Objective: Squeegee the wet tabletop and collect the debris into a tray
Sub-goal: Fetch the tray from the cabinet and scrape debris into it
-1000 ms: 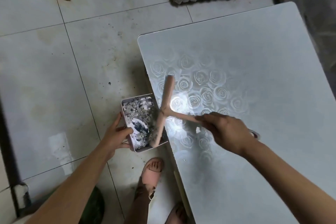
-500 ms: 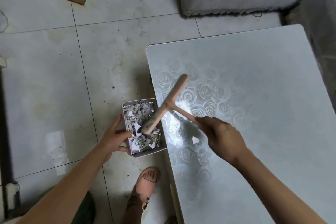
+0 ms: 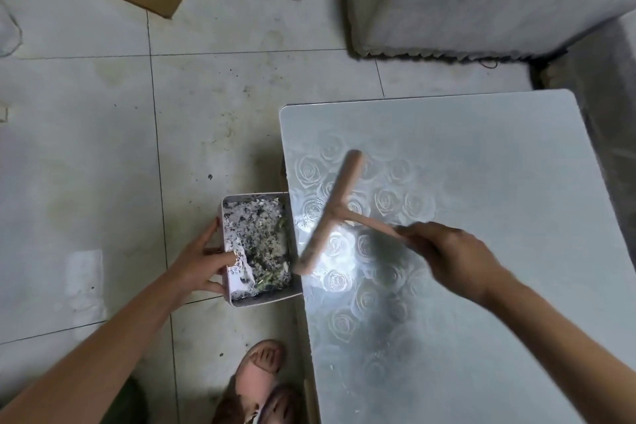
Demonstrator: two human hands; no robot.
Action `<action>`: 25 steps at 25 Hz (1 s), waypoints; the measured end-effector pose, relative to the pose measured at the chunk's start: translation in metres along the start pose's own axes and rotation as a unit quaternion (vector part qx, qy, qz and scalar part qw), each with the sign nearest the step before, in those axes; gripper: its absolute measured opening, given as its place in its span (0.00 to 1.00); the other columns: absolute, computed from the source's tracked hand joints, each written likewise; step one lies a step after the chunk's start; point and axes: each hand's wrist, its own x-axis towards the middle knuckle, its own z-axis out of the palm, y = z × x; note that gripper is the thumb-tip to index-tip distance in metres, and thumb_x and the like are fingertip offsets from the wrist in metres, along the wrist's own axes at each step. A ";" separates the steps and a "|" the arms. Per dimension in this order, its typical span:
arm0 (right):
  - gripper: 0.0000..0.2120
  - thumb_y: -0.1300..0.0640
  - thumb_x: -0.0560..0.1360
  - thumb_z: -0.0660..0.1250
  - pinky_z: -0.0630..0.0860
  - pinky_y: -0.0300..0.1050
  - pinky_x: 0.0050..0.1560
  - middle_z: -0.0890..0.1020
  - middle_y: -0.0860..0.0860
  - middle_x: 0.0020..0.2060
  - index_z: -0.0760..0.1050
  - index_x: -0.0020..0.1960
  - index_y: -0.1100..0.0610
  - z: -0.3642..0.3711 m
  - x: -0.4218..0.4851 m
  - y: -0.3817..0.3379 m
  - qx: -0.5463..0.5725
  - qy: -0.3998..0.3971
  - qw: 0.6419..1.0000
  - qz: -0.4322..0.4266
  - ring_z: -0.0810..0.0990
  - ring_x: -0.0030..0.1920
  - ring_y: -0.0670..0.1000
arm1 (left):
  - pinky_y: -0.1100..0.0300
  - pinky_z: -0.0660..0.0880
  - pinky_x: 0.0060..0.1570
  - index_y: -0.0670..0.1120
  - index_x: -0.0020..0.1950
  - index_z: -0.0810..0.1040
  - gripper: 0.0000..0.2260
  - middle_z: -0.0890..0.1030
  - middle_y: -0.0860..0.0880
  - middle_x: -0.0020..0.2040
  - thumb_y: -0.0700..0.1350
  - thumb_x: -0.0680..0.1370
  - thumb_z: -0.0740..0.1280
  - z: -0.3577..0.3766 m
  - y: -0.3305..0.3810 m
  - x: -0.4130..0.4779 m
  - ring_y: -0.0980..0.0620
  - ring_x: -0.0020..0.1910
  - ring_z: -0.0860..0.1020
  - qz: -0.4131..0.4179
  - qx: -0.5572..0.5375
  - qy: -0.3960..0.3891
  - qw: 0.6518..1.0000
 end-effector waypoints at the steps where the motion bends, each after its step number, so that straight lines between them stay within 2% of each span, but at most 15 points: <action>1: 0.16 0.53 0.80 0.59 0.75 0.46 0.47 0.79 0.42 0.56 0.71 0.65 0.41 0.008 0.014 -0.021 -0.022 0.014 0.999 -0.026 0.79 0.54 0.52 | 0.53 0.81 0.30 0.59 0.77 0.55 0.40 0.79 0.44 0.54 0.32 0.74 0.68 0.001 -0.001 0.000 0.48 0.42 0.81 0.002 0.003 0.001 1.000; 4: 0.18 0.57 0.77 0.61 0.69 0.45 0.33 0.77 0.45 0.46 0.69 0.62 0.40 0.009 0.024 -0.059 -0.107 0.055 0.989 -0.088 0.80 0.43 0.54 | 0.54 0.81 0.31 0.58 0.77 0.55 0.39 0.79 0.42 0.55 0.32 0.74 0.68 0.002 -0.001 0.000 0.47 0.42 0.81 0.007 -0.002 0.004 1.000; 5: 0.17 0.57 0.76 0.61 0.68 0.44 0.31 0.77 0.45 0.44 0.70 0.60 0.40 -0.001 0.020 -0.056 -0.113 0.068 0.987 -0.093 0.80 0.41 0.54 | 0.54 0.81 0.31 0.58 0.77 0.55 0.39 0.79 0.43 0.55 0.32 0.74 0.68 0.001 0.000 0.000 0.47 0.42 0.81 0.008 -0.003 0.005 1.000; 8: 0.10 0.47 0.79 0.57 0.73 0.46 0.34 0.80 0.43 0.44 0.72 0.58 0.39 -0.041 0.003 -0.024 -0.134 0.071 0.988 -0.030 0.81 0.42 0.54 | 0.52 0.81 0.32 0.58 0.76 0.57 0.37 0.79 0.44 0.52 0.32 0.74 0.67 -0.001 0.004 0.001 0.46 0.42 0.81 0.005 0.000 0.009 1.000; 10: 0.12 0.44 0.79 0.53 0.75 0.46 0.39 0.80 0.42 0.49 0.71 0.59 0.38 -0.049 0.000 -0.018 -0.152 0.045 0.987 0.006 0.81 0.47 0.53 | 0.51 0.82 0.33 0.59 0.76 0.58 0.37 0.80 0.45 0.51 0.32 0.74 0.67 -0.001 0.006 -0.001 0.45 0.42 0.81 0.007 -0.004 0.007 1.000; 12: 0.14 0.47 0.80 0.54 0.74 0.45 0.41 0.79 0.42 0.50 0.67 0.63 0.35 -0.030 0.007 -0.042 -0.146 0.033 0.989 -0.013 0.80 0.48 0.52 | 0.51 0.82 0.34 0.59 0.75 0.58 0.37 0.81 0.45 0.51 0.32 0.74 0.68 0.000 0.008 -0.002 0.45 0.43 0.82 0.010 0.000 0.002 1.000; 15: 0.21 0.57 0.77 0.60 0.66 0.44 0.32 0.77 0.46 0.43 0.67 0.65 0.36 0.003 0.013 -0.082 -0.170 0.082 0.978 -0.089 0.78 0.38 0.53 | 0.50 0.82 0.33 0.60 0.76 0.58 0.38 0.82 0.44 0.51 0.33 0.73 0.68 0.000 0.008 -0.003 0.44 0.43 0.83 0.007 -0.014 0.009 1.000; 18: 0.14 0.53 0.76 0.64 0.74 0.47 0.35 0.81 0.44 0.43 0.71 0.58 0.37 -0.026 0.010 -0.038 -0.075 0.100 0.991 -0.047 0.81 0.42 0.55 | 0.51 0.81 0.32 0.60 0.76 0.57 0.39 0.83 0.45 0.49 0.33 0.73 0.69 -0.001 0.009 -0.005 0.45 0.42 0.83 0.006 -0.014 0.013 1.000; 20: 0.09 0.49 0.77 0.64 0.77 0.49 0.40 0.82 0.40 0.42 0.74 0.53 0.35 -0.057 -0.004 0.018 -0.049 0.035 0.998 0.019 0.81 0.42 0.51 | 0.51 0.81 0.35 0.59 0.76 0.56 0.39 0.82 0.44 0.51 0.33 0.73 0.68 -0.001 0.013 -0.008 0.45 0.42 0.82 0.009 -0.018 0.013 1.000; 22: 0.08 0.47 0.77 0.63 0.76 0.45 0.41 0.81 0.35 0.40 0.75 0.52 0.33 -0.074 -0.019 0.065 -0.073 -0.009 0.996 0.059 0.79 0.40 0.43 | 0.50 0.81 0.37 0.58 0.77 0.56 0.39 0.81 0.42 0.55 0.33 0.73 0.68 -0.002 0.020 -0.008 0.44 0.43 0.82 0.007 -0.016 0.014 1.000; 25: 0.09 0.45 0.78 0.61 0.72 0.38 0.41 0.77 0.28 0.42 0.74 0.54 0.33 -0.064 0.001 0.075 -0.061 0.002 0.997 0.039 0.77 0.42 0.41 | 0.50 0.82 0.37 0.59 0.77 0.56 0.40 0.79 0.40 0.60 0.33 0.73 0.68 -0.008 0.031 0.000 0.42 0.46 0.82 0.010 -0.006 0.007 1.000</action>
